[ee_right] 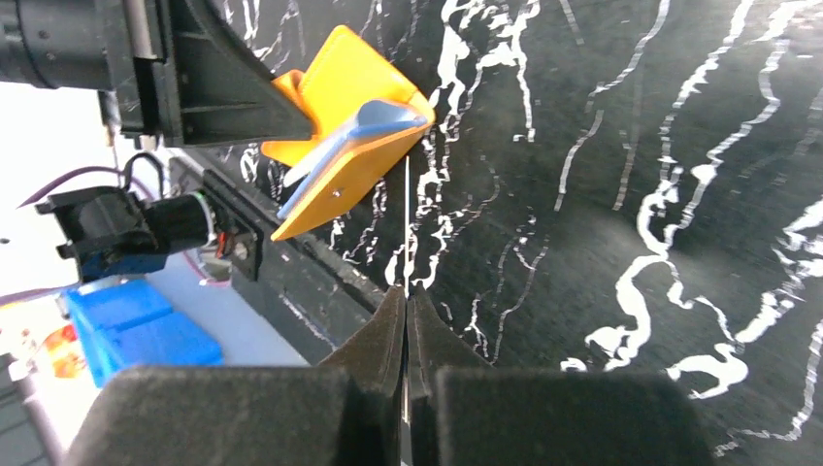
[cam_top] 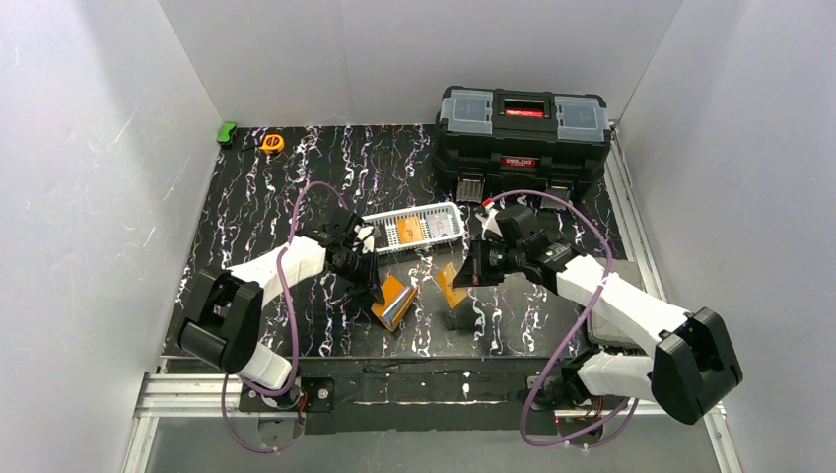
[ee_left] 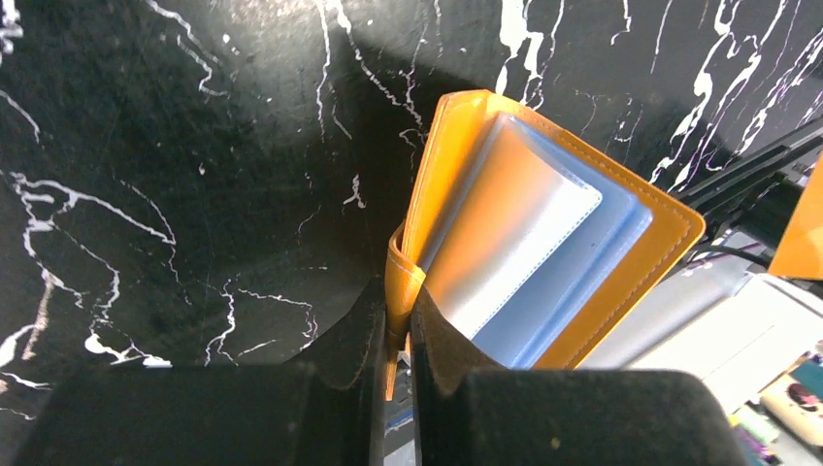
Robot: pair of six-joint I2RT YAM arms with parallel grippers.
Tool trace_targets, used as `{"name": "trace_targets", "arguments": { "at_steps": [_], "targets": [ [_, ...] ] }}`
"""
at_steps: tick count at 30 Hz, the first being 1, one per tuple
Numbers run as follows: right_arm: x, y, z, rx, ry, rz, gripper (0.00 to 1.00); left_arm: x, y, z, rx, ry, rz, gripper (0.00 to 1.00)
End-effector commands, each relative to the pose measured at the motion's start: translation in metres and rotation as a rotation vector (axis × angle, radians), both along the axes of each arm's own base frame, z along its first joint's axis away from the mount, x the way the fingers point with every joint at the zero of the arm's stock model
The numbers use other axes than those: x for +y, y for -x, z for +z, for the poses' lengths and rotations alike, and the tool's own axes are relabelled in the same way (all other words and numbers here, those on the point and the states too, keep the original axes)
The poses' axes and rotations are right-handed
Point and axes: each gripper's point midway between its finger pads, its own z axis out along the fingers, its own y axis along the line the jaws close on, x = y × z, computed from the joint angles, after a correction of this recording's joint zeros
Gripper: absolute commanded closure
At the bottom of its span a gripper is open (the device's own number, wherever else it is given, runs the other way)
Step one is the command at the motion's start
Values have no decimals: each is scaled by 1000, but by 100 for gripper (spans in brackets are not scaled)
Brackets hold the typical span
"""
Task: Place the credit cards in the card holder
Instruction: Open the card holder at the center of the board.
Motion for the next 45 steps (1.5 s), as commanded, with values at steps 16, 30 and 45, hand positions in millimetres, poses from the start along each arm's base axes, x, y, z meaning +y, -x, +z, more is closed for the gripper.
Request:
{"name": "trace_targets", "arguments": {
  "at_steps": [16,30,45],
  "targets": [
    [62,11,43,42,-122,205,99,2,-23,57,-214,-17,29,100],
    [66,26,-19,198,-48,234,99,21,1,19,-124,-88,72,100],
    [60,39,-47,268,-22,254,99,25,6,15,-123,-86,81,100]
  ]
}}
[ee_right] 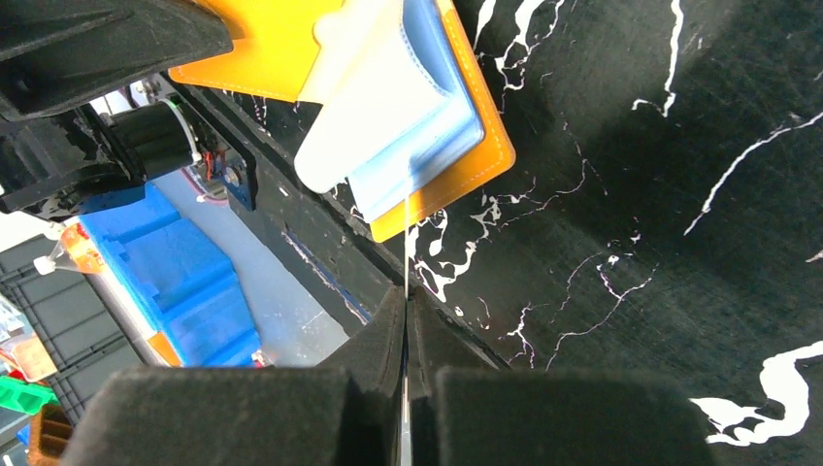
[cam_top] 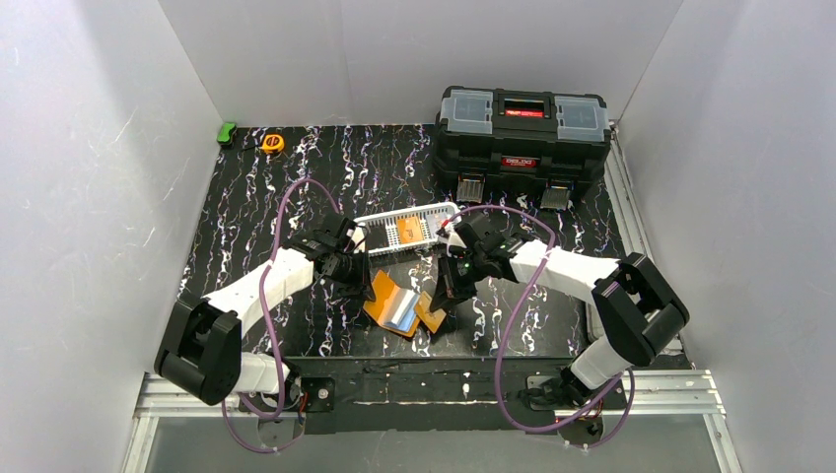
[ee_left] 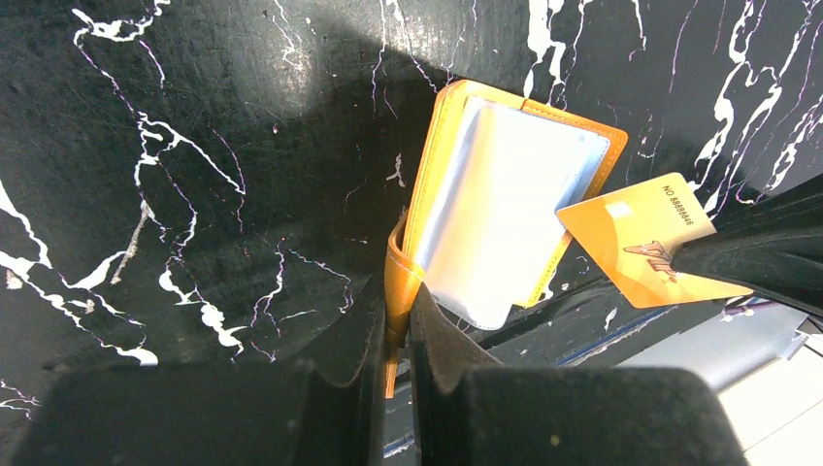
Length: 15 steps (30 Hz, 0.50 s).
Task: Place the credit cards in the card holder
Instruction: Open the card holder at the center of the board.
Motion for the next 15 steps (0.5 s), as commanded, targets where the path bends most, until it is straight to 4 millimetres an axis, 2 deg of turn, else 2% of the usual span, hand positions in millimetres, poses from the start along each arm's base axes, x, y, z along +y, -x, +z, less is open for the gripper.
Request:
{"name": "trace_targets", "arguments": {
  "at_steps": [1,8,15],
  "targets": [
    [4,1,6,-9,-39,19,99,5,3,4,-10,-4,10,100],
    [-5,9,2,-14,-30,13,99,4,2,4,-13,-1,10,100],
    [-6,8,6,-28,-36,12,99,3,0,6,-18,1,5,100]
  ]
}}
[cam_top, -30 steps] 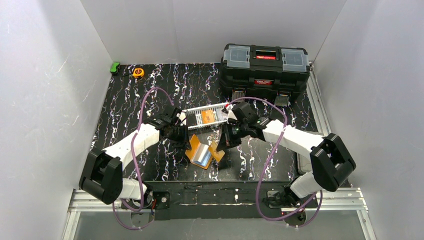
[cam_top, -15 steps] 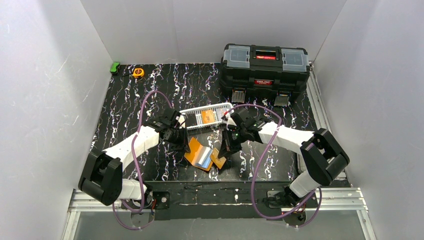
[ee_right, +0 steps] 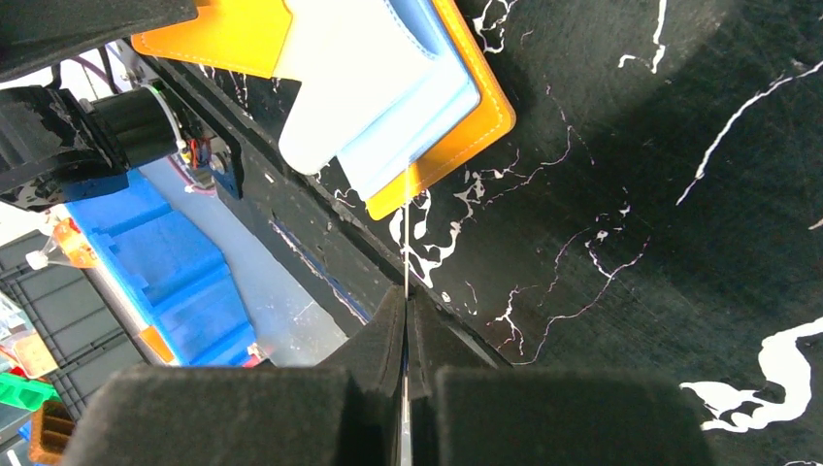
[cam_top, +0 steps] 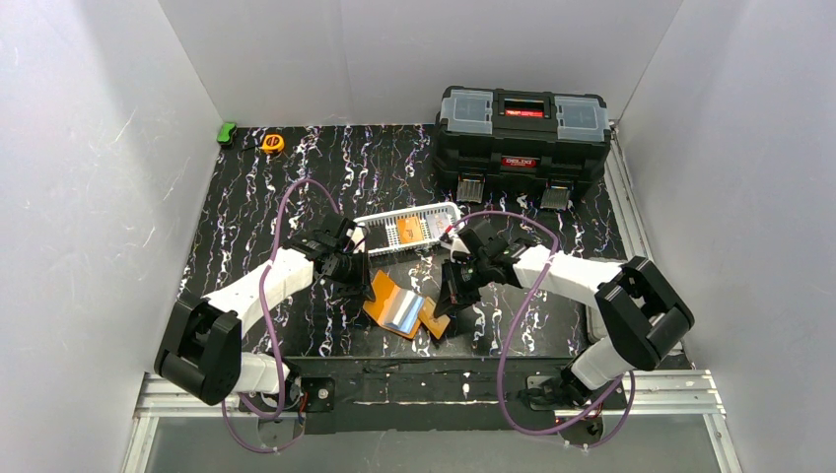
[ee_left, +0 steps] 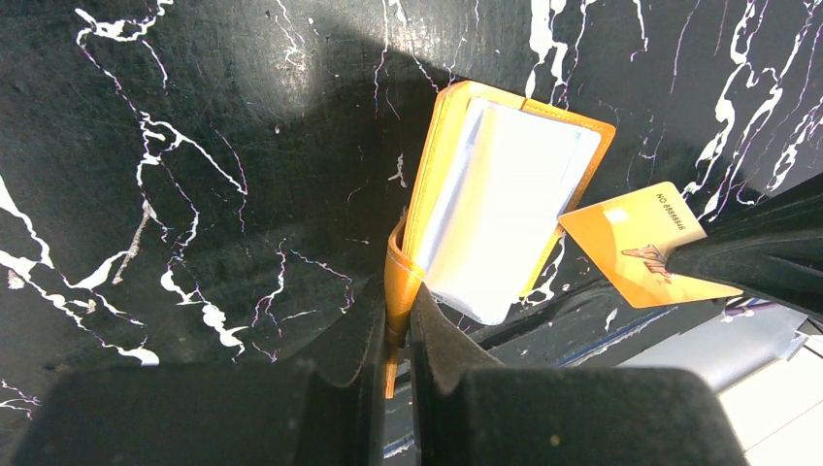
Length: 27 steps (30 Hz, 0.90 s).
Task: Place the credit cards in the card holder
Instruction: Open the card holder at the center of the board.
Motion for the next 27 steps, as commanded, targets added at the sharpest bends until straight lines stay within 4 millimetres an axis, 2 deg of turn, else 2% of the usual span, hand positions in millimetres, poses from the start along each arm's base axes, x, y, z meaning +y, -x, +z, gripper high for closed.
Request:
{"name": "trace_targets", "arguments": {
  "at_steps": [1,10,27],
  "targets": [
    [3,-3,14,-47,-46,9,99,2,0,6,-18,3,2,100],
    [20,-15,12,-34,-73,27,99,-1,2,8,-23,30,-9,100],
    [4,-4,9,-34,-47,22,99,-1,2,9,-29,30,-11,100]
  ]
}}
